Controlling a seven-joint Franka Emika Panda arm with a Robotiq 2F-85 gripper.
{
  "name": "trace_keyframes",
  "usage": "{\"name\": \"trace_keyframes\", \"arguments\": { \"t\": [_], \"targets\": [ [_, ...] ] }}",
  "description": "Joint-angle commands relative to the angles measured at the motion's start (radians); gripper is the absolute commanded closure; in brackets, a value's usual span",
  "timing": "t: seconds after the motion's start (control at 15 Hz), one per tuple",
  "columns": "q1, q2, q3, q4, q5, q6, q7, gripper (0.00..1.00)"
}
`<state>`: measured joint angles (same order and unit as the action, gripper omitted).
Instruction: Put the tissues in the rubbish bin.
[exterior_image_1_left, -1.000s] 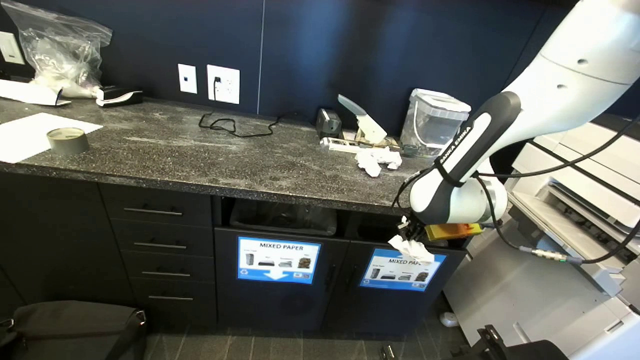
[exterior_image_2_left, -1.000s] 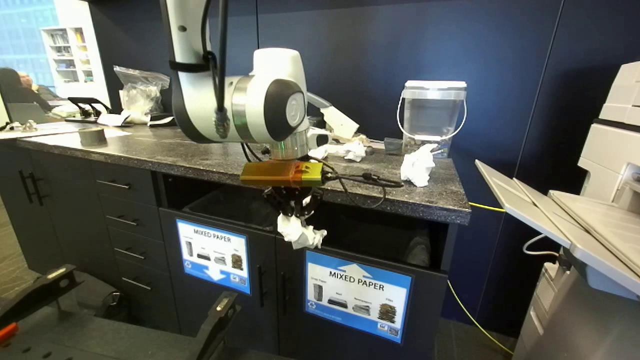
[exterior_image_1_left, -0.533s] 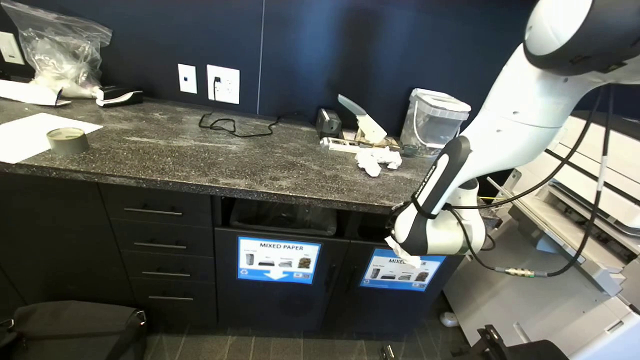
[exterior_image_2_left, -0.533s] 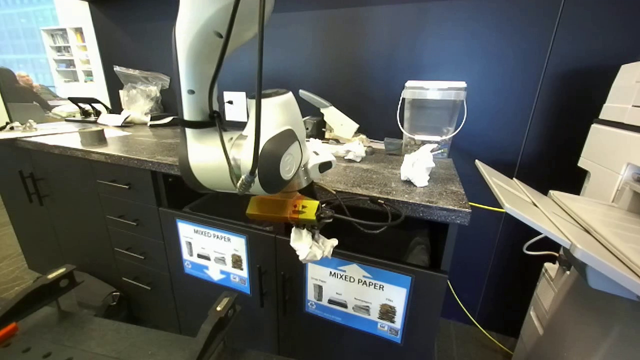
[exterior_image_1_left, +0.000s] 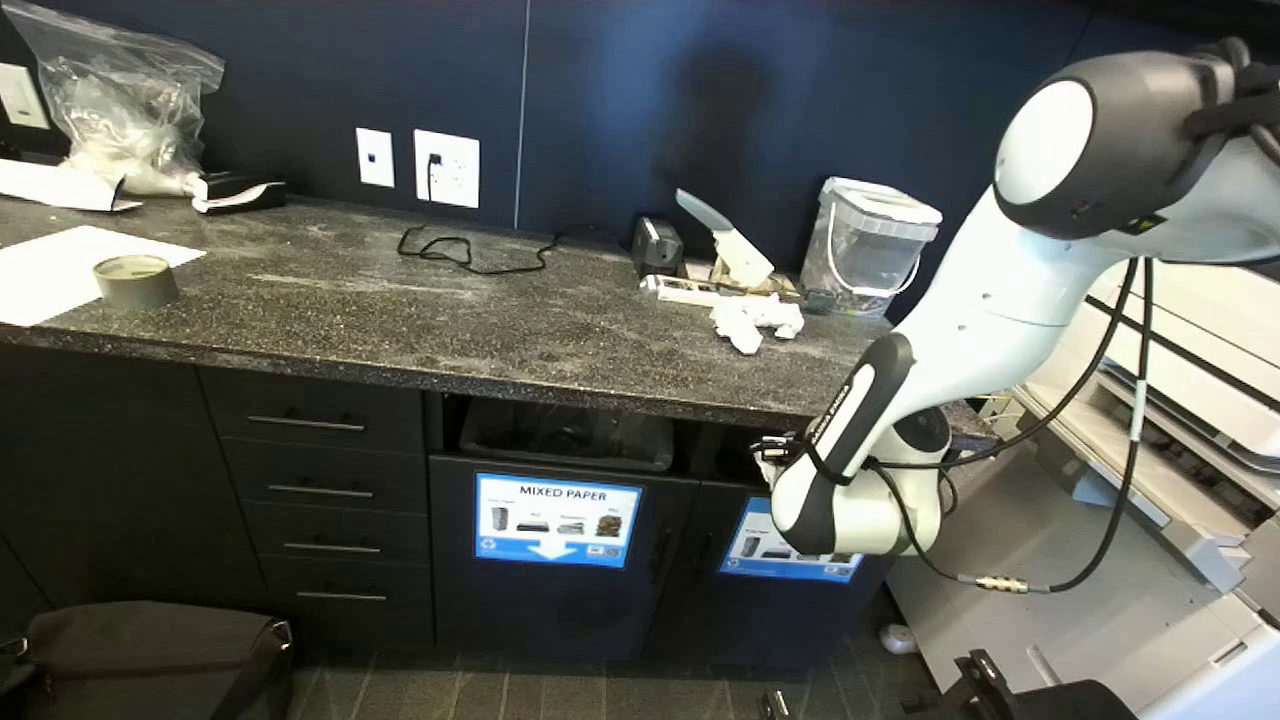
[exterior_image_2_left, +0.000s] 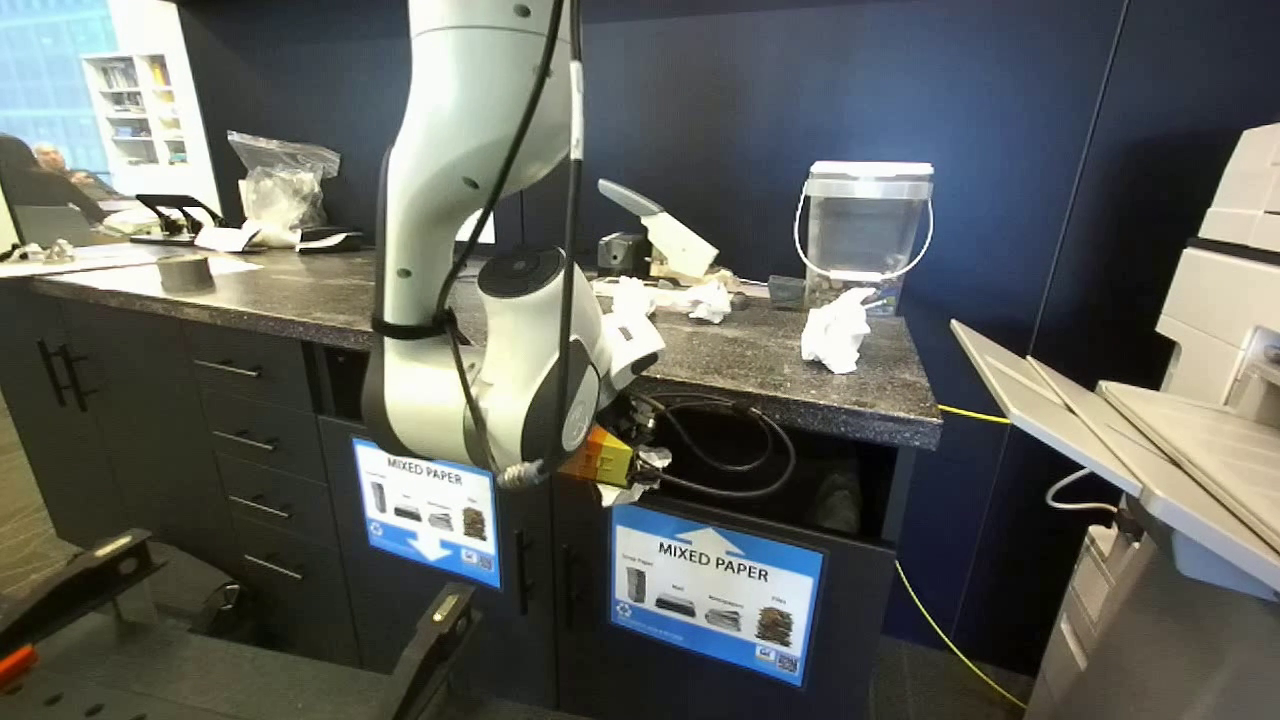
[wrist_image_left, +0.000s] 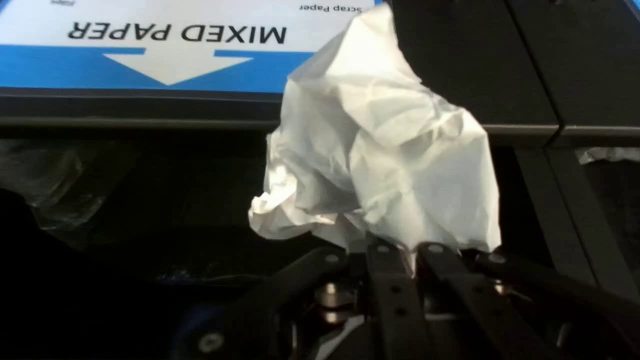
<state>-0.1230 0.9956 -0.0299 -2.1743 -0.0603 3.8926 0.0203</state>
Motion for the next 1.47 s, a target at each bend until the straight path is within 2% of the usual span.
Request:
{"name": "trace_keyframes", "arguments": {
  "t": [0.0,0.27,0.67,1.13,1.2,1.4],
  "targets": [
    [-0.080,0.156,0.032,0.140,-0.121,0.189,0.019,0.96],
    [-0.071,0.270,0.007,0.293,-0.167,0.223,-0.014,0.96],
    [-0.055,0.389,0.000,0.519,-0.161,0.188,-0.022,0.96],
    [-0.042,0.473,-0.008,0.659,-0.154,0.150,-0.027,0.96],
    [-0.042,0.472,-0.008,0.660,-0.154,0.134,-0.022,0.78],
    [-0.033,0.468,-0.018,0.652,-0.150,0.128,-0.034,0.55]
  ]
}}
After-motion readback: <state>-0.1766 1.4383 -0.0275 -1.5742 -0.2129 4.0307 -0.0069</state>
